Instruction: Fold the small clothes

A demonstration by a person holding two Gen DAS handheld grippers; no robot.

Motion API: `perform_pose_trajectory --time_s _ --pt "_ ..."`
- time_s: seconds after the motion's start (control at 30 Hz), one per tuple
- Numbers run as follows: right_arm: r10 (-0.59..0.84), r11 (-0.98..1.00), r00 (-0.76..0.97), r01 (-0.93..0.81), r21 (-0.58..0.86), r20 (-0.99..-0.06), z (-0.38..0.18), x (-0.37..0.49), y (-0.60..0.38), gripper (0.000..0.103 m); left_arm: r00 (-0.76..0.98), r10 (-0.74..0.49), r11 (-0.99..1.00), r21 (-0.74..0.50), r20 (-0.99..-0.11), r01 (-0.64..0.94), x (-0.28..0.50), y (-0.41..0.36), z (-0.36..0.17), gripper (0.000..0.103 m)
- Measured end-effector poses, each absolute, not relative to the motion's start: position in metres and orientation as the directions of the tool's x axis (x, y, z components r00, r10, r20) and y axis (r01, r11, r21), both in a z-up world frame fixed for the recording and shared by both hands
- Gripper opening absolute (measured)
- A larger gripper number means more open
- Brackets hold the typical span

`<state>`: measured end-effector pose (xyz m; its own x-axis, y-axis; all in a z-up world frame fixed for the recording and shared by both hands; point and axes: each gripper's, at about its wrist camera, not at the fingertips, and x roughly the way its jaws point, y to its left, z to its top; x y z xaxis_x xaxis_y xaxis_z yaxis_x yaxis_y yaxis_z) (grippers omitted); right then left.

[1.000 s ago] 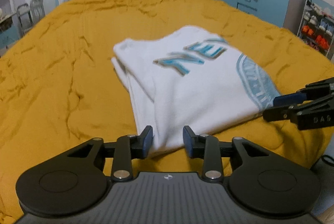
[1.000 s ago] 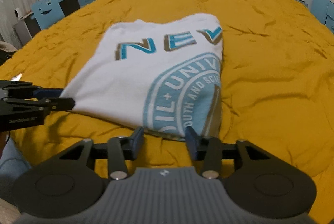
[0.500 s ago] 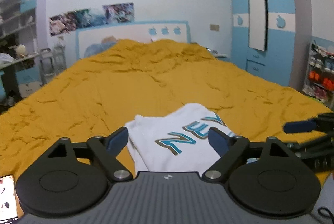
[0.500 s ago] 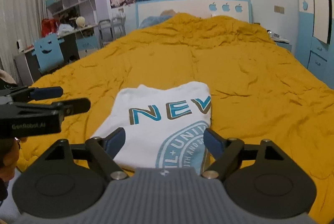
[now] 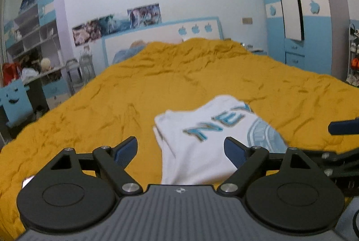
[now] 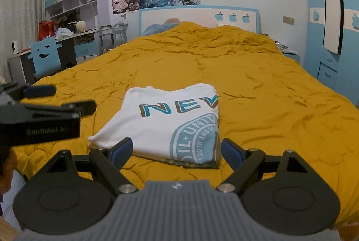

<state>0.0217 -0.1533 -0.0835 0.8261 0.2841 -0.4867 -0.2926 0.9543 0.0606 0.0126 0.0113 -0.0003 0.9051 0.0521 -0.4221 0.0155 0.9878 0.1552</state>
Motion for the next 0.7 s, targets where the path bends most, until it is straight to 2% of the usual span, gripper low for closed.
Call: perform_pose_trajectory --time_s 0.3,0.7 --pt "0.292 0.953 0.78 -0.286 0.099 -0.553 -0.096 0.024 -0.148 0.082 0.844 0.051 0.995 0.103 -0.535 0.005 0.007 0.017 -0.024 0.101" --pt "0.264 0.962 0.749 -0.253 0.106 -0.608 -0.109 0.032 -0.145 0.082 0.832 0.057 0.996 0.084 -0.552 -0.012 0.004 0.019 -0.028 0.101"
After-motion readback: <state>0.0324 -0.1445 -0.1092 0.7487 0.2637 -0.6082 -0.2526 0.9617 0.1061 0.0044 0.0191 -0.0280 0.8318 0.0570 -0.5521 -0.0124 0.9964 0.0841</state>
